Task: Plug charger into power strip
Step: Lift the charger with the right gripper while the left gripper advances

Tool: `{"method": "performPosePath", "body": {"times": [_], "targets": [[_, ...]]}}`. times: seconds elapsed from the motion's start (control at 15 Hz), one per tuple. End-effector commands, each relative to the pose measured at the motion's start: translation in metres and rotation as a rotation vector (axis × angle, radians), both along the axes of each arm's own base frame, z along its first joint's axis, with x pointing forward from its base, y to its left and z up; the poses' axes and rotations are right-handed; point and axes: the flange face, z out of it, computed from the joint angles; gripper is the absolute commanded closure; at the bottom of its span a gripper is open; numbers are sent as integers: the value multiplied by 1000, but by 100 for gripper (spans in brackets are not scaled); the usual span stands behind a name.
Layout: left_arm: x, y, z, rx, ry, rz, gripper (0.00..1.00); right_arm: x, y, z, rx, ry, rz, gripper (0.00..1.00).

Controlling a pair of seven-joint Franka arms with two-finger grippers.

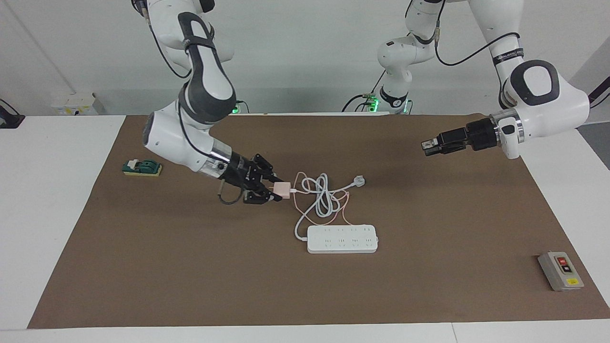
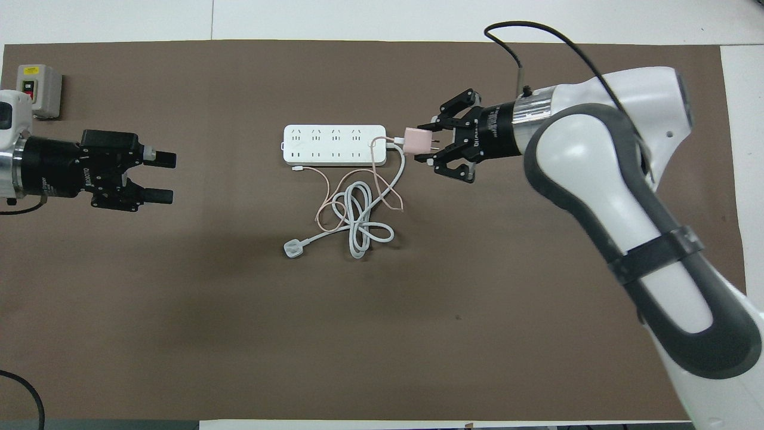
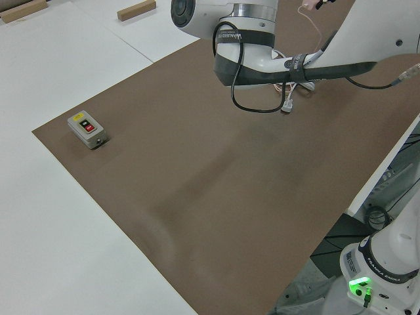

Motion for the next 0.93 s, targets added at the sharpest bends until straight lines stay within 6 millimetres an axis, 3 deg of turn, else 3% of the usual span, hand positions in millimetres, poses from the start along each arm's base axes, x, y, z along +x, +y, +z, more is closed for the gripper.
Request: {"method": "performPosePath", "body": {"times": [0.0, 0.07, 0.27, 0.4, 0.53, 0.66, 0.86], "targets": [[4, -13, -20, -99, -9, 105, 0, -7, 63, 9, 19, -32, -34, 100], [9, -21, -30, -127, -22, 107, 0, -14, 82, 10, 15, -49, -22, 100], [18, -47, -52, -221, -65, 95, 0, -30, 111, 8, 0, -53, 53, 100], [27, -50, -70, -253, -126, 82, 0, -45, 136, 3, -5, -43, 104, 100], [35, -48, -67, -255, -267, 43, 0, -47, 143, -7, -1, -12, 104, 100], [34, -52, -76, -262, -287, 28, 0, -55, 158, -15, -1, 14, 113, 100], [23, -81, -89, -284, -409, -58, 0, -47, 166, -12, 9, 37, 81, 100]]}}
